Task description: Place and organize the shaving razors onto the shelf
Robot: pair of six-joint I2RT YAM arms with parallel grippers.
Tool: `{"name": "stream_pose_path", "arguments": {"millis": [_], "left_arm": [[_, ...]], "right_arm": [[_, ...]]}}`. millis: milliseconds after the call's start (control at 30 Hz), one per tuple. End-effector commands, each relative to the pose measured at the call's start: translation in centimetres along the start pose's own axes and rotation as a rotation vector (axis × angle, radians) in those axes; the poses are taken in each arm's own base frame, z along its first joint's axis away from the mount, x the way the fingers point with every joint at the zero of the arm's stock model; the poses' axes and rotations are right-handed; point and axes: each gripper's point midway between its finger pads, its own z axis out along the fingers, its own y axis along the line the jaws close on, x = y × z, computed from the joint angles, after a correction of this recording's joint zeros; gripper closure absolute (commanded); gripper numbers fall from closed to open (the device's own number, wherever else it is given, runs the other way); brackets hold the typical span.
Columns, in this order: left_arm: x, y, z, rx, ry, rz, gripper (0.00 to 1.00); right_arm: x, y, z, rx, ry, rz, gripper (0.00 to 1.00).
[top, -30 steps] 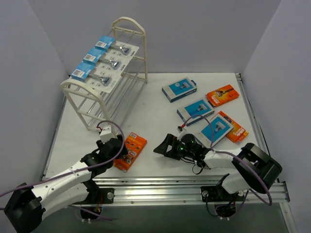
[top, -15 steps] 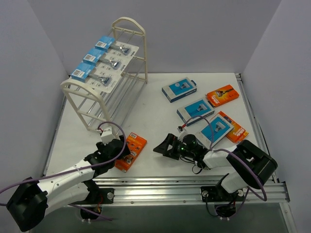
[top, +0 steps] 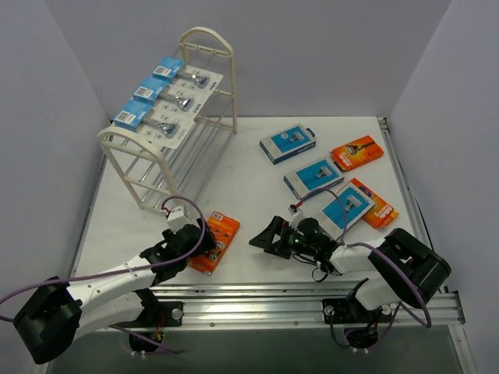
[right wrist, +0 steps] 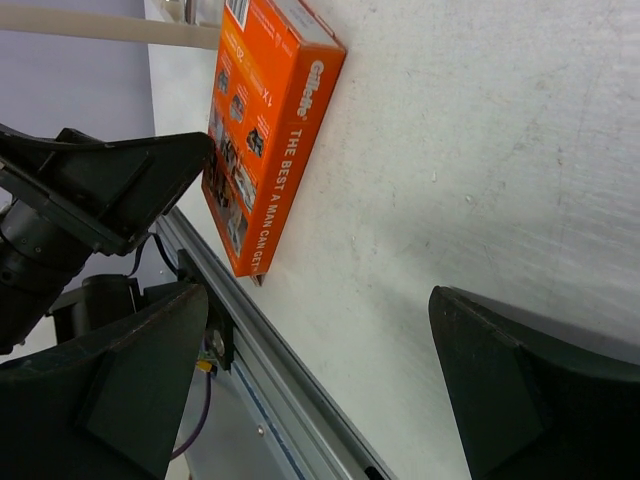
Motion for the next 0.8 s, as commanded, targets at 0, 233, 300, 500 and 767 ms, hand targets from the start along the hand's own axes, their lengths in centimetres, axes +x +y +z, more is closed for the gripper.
{"name": "stream_pose_path", "arguments": {"millis": [0,233,300,500,767], "left_arm": [[-0.1,-3.6,-0.6,0.125,0.017,-0.075,0.06],[2.4,-5.9,-1.0,0.158,0.104,-0.044,0.06],[3.1,-7.2,-1.3,0.203,0.112,-0.054,0.06],[3.4,-11.5,-1.8,0.362,0.084,-0.083,0.06],[3.1,-16.9,-2.0,0.491,0.086,-0.086,0.06]], "right_arm": [[0.3,-0.8,-0.9,0.039,0.000,-0.002,0.11],[0.8,-0.7,-2.4,0.064,-0.018,-0.012,0.11],[1.4,-0.7,-2.7,0.075,-0.011,-0.028,0.11],[3.1,-0.3,-2.6,0.082,0.012,-0.046,0.11],[3.3,-1.3,-4.1,0.099,-0.062,0.028,0.12]]}}
